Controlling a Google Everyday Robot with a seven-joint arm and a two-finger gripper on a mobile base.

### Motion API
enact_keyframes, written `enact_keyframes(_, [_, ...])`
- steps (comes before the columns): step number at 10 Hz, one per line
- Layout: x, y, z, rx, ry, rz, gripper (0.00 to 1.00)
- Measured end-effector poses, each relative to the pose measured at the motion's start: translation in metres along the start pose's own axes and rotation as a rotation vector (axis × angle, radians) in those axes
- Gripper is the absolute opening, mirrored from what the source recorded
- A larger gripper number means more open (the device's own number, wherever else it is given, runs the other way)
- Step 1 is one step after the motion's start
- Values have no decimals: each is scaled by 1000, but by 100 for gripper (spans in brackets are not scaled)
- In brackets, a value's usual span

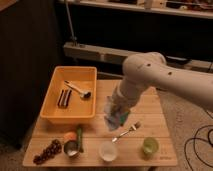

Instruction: Place towel in plastic cup

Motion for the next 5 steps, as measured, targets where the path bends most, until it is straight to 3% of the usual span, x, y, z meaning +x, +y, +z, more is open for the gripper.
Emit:
enact_keyframes(2, [-1,-41,-13,-50,-9,59,0])
enact_keyframes(5, [6,-81,-18,-32,-9,113,0])
